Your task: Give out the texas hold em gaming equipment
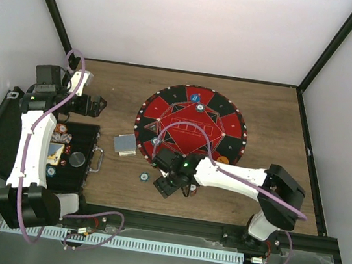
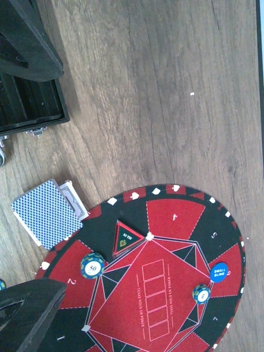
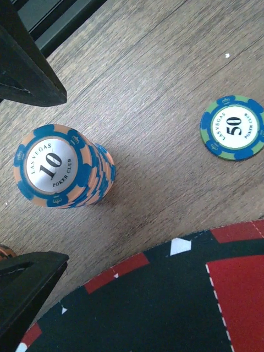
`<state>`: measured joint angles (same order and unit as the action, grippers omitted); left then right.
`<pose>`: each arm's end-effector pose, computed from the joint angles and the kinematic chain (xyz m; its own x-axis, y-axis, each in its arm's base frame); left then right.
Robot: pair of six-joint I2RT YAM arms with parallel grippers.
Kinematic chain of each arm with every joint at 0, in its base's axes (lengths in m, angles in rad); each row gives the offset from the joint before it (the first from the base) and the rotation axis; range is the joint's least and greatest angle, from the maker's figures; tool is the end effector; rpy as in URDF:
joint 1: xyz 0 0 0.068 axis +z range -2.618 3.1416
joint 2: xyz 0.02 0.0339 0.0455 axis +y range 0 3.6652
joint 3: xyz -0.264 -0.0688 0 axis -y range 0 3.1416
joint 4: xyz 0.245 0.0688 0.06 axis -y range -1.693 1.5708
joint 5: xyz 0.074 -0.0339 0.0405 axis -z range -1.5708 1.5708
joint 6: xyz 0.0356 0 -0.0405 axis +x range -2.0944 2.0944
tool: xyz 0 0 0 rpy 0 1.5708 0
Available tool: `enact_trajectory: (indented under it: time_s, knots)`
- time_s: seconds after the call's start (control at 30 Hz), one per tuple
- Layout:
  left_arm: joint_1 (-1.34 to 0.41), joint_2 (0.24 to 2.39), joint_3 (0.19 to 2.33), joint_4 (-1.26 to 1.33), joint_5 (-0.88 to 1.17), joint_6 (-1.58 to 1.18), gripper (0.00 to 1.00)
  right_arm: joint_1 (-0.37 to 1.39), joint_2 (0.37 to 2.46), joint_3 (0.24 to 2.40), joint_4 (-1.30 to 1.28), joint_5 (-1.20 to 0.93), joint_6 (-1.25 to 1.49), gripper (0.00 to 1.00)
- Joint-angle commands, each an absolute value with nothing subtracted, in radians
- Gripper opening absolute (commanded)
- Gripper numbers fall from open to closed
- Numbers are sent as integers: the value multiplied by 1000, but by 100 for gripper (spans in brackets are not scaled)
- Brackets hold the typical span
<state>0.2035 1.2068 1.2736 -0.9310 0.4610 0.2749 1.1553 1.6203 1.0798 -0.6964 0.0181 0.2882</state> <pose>0.2336 0.0320 0.3559 -0.6893 0.1060 -0.7167 0.3002 0.9421 -0.1494 0.1257 0.2833 0.1990 -0.6249 -0.7125 -0.3191 -0.7664 0.6378 0.0768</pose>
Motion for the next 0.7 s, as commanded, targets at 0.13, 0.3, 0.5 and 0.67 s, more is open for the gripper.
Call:
enact_trajectory:
  time_s: [0.13, 0.3, 0.5, 0.67]
  knots:
    - [210, 1197, 1237, -941, 462, 318, 100, 1174, 1656, 1067, -670, 6, 276, 73]
    - [210, 1189, 1207, -944, 462, 342, 100, 1178, 1670, 1063, -663, 16, 276, 67]
    - [210, 1182, 1194, -943, 454, 354, 100, 1178, 1669, 1062, -660, 22, 275, 59]
    - [210, 1185, 1199, -940, 455, 347, 100, 1178, 1670, 1060, -661, 17, 275, 57]
